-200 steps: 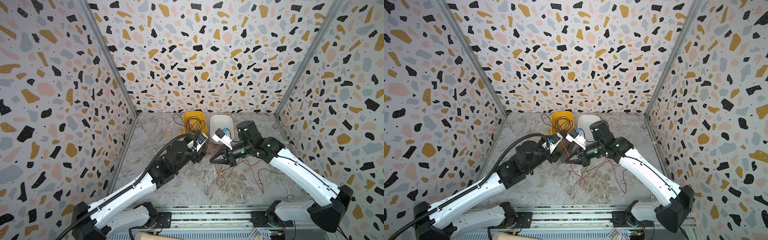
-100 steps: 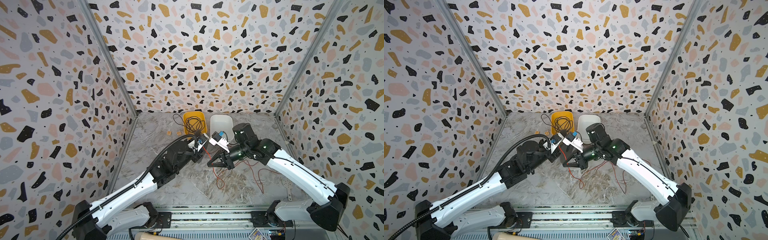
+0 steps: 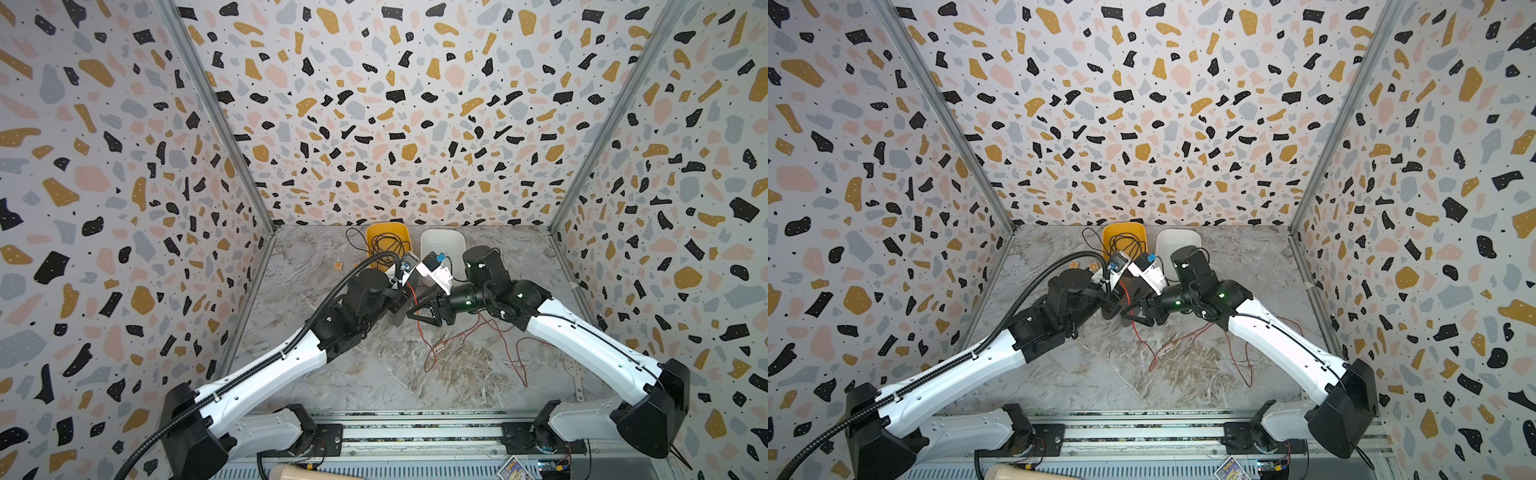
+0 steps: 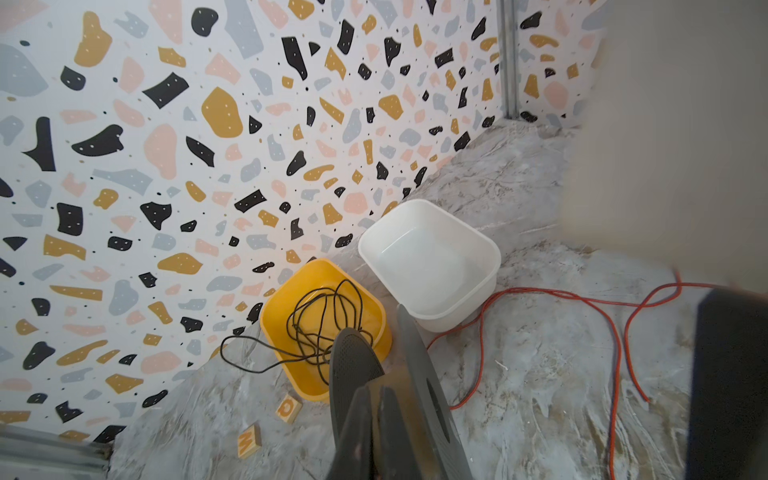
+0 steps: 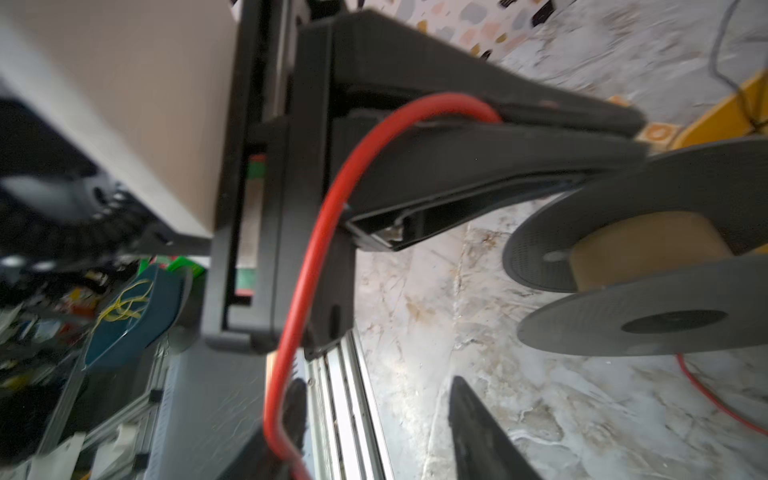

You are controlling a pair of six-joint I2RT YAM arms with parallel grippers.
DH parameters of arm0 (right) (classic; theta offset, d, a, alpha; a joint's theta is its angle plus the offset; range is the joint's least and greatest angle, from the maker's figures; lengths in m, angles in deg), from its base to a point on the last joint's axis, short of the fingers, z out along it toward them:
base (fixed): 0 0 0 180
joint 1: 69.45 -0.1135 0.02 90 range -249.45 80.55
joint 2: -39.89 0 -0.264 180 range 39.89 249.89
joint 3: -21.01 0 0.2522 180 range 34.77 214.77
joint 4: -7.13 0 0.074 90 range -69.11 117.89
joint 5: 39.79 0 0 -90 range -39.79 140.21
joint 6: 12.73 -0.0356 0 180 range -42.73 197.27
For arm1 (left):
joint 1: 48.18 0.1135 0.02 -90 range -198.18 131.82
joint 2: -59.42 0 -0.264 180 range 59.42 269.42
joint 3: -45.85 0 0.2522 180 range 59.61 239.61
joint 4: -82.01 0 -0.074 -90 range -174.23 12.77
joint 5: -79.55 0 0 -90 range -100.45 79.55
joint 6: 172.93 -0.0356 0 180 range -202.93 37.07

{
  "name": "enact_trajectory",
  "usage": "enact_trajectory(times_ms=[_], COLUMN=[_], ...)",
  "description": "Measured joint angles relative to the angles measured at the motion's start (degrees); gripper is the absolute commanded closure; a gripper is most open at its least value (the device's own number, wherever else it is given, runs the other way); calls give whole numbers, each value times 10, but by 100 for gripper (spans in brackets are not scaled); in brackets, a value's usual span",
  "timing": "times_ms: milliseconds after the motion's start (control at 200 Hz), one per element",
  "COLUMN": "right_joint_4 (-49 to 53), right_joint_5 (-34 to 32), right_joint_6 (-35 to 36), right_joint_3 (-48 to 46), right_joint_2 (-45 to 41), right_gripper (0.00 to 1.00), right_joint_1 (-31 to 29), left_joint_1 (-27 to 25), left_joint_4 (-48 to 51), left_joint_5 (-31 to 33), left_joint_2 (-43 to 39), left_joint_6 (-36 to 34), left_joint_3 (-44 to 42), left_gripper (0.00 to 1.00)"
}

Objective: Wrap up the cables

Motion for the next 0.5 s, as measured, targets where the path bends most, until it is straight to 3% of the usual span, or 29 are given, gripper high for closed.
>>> enact_trajectory(times_ms=[75,160,330,501], right_joint_4=[-40,-82,-171,-238], right_joint_5=[-53,-111,-228,-309], right_joint_6=[-11,-12,5,34], right_joint_3=[-44,-91,-181,-249], right_joint_2=[-31,-68,-133,-161], right_gripper=[23,21,22,31], right_joint_1=[-6,-21,-57,-81], left_joint_1=[0,2,7,20], left_joint_4=[30,66,129,186], left_joint_5=[15,25,27,27], left_joint_2=[22,38,58,65], left_joint_6=[16,37,81,115], left_joint_3=[31,60,118,165], left_gripper=[100,100,100,100])
